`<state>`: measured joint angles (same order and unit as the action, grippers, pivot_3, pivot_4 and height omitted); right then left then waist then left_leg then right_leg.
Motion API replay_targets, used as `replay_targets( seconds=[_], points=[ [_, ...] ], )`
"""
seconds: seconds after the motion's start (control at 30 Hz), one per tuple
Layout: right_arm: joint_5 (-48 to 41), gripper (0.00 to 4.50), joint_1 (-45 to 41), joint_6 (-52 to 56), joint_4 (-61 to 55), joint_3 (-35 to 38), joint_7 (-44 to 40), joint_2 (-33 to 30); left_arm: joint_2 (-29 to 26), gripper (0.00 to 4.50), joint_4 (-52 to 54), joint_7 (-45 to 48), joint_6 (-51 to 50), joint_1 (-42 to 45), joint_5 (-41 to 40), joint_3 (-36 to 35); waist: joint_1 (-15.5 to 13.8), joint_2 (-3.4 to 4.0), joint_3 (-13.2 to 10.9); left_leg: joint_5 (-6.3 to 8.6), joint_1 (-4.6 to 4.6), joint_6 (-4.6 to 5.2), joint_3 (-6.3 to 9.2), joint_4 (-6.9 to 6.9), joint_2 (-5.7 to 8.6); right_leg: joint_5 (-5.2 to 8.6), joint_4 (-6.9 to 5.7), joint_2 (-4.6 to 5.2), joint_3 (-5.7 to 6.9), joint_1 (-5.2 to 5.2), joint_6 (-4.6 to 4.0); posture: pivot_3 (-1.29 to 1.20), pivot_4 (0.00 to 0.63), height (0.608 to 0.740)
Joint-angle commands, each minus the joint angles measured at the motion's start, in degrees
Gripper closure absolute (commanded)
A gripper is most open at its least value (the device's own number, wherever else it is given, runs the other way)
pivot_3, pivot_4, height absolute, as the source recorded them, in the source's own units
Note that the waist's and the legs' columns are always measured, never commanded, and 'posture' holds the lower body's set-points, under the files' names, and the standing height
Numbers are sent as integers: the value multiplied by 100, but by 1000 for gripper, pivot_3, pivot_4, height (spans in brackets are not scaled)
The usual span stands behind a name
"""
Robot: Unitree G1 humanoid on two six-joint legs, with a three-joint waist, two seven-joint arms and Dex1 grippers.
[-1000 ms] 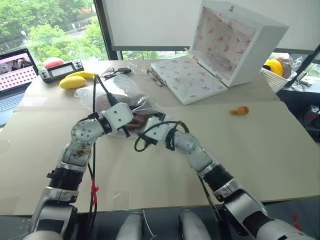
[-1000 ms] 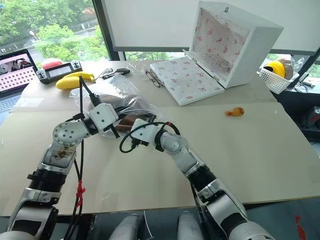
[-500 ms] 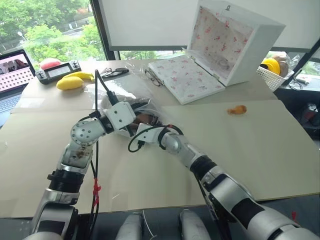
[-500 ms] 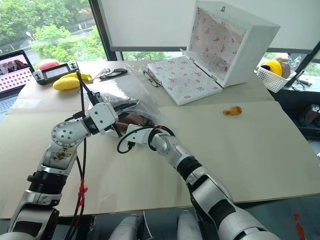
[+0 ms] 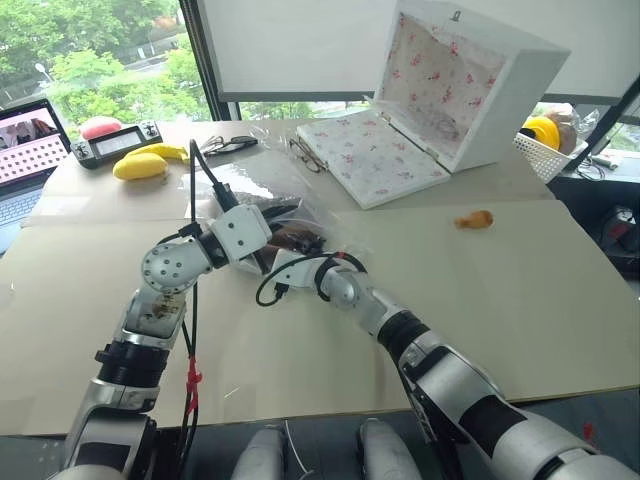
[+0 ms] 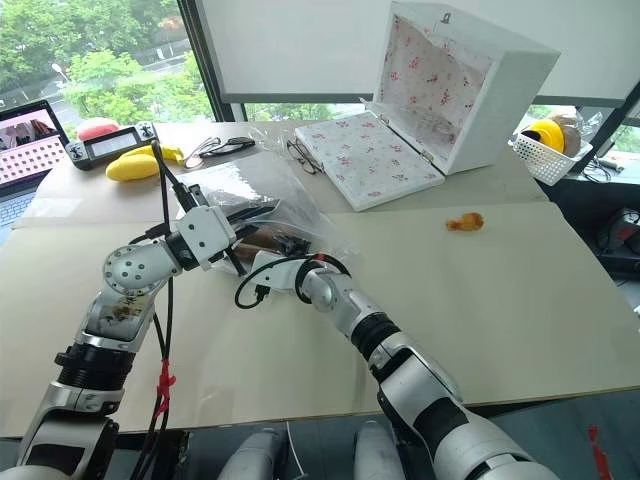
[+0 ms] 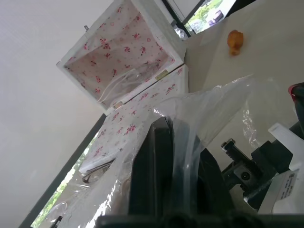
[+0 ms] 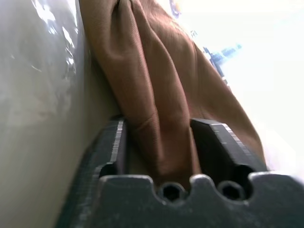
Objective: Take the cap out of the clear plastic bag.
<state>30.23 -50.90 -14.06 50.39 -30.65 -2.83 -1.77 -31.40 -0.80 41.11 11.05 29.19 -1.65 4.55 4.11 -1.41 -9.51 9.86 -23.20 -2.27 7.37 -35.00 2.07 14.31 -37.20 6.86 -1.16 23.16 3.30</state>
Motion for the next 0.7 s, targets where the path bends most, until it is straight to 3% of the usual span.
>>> replay_targets(
  seconds=[0.03, 0.1, 0.13, 0.37, 0.57, 0.7],
  points=[
    [-40, 3760, -9, -24, -276, 165, 19, -51, -42, 4500, 96, 1, 180, -66, 17, -39, 1, 0, 0, 0, 0, 0, 0, 0, 0, 0, 0, 0, 0, 0, 0, 0, 150, 740],
    [-54, 4418, 33, 16, -334, 201, 14, -107, -108, 4500, -88, -32, 377, -185, 164, -19, 1, 0, 0, 0, 1, 0, 0, 0, 0, 0, -1, -1, -1, 0, 0, 0, 150, 740],
    [-65, 4472, 62, 35, -370, 223, 11, -140, -137, 4500, -209, -82, 500, -249, 267, -10, 2, 1, 0, 0, 2, 0, -1, 0, -1, 0, 0, -2, -1, 0, 0, 0, 150, 740],
    [-114, 4472, 313, 143, -647, 366, -72, -283, -194, 4500, -865, -675, 1141, -529, 1129, 123, -8, 1, 1, 0, 6, 0, -2, 2, -3, -1, -1, -6, -7, -1, -2, 0, 150, 740],
    [-480, 4472, 738, 85, -1226, 489, -703, -271, -11, 4500, -896, -928, 1054, -565, 1279, 182, -11, 1, 1, 0, 5, 0, -2, 2, -4, -1, 0, -7, -8, -3, -2, 0, 150, 740],
    [-1174, 4472, 1233, 145, -2007, 443, -1948, -212, 125, 4500, -923, -983, 952, -389, 1328, 251, -7, 1, 1, 0, 8, 0, -2, 0, -7, -1, -1, -10, -8, -6, -2, 0, 150, 740]
  ],
)
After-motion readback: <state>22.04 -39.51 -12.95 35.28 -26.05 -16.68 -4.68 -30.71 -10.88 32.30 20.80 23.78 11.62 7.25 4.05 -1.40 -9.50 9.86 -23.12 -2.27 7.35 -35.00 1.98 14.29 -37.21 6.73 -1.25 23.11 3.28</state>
